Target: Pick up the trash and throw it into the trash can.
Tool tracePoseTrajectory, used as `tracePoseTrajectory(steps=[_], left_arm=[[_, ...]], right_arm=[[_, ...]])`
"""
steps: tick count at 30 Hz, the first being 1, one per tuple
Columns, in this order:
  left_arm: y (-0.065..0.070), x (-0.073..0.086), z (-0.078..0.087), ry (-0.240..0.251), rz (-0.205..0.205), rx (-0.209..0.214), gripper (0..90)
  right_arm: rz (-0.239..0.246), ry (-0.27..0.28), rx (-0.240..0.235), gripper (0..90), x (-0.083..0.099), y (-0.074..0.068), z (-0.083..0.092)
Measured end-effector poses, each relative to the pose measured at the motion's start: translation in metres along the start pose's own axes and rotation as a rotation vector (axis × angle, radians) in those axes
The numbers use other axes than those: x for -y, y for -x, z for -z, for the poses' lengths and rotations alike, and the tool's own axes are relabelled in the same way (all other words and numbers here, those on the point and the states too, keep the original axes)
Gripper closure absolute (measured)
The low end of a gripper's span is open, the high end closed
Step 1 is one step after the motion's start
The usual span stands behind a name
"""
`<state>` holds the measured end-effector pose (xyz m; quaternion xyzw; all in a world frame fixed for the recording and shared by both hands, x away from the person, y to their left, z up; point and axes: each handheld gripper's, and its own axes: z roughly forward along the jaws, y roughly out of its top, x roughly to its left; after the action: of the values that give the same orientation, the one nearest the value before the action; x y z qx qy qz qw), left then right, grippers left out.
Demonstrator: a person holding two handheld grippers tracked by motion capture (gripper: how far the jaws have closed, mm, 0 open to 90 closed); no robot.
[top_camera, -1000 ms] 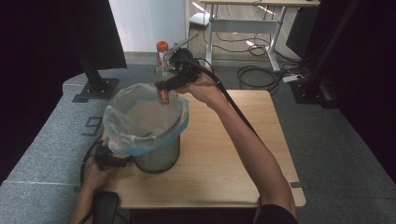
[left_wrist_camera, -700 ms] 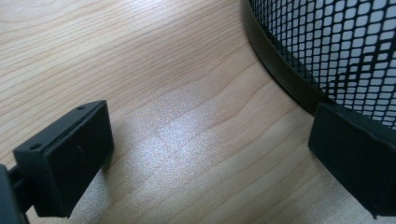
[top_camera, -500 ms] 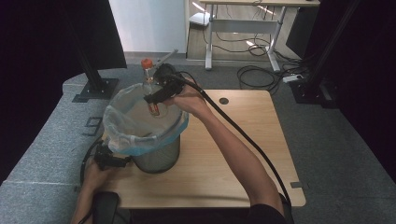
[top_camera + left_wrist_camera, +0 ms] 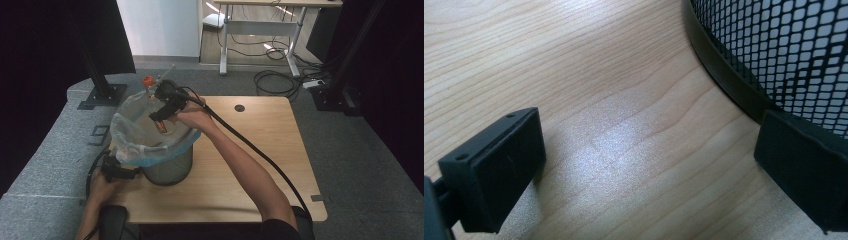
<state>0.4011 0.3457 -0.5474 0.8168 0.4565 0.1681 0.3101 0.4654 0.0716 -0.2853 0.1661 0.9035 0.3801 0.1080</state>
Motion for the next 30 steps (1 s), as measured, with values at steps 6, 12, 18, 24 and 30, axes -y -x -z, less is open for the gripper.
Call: tracePoseTrajectory(steps=[6,12,18,24,30], left_arm=[[0.0,0.0,0.0,-0.001,0.001,0.003,0.0],[0.0,0.0,0.0,-0.001,-0.002,0.001,0.0],[0.001,0.0,0.0,0.0,-0.004,0.004,0.0],[0.001,-0.001,-0.001,0.0,-0.004,0.005,0.0],[0.001,-0.001,-0.001,0.0,-0.004,0.004,0.0]], right_arm=[[-0.007,-0.037,-0.002,27.7,0.0,0.001,-0.003],[-0.031,-0.009,-0.044,17.5,0.0,0.006,0.0],[0.01,-0.04,0.002,4.7,0.003,0.008,0.003],[-0.011,-0.015,-0.006,1.9,0.006,0.015,0.013],[-0.011,0.0,-0.002,2.6,0.009,0.019,0.027]])
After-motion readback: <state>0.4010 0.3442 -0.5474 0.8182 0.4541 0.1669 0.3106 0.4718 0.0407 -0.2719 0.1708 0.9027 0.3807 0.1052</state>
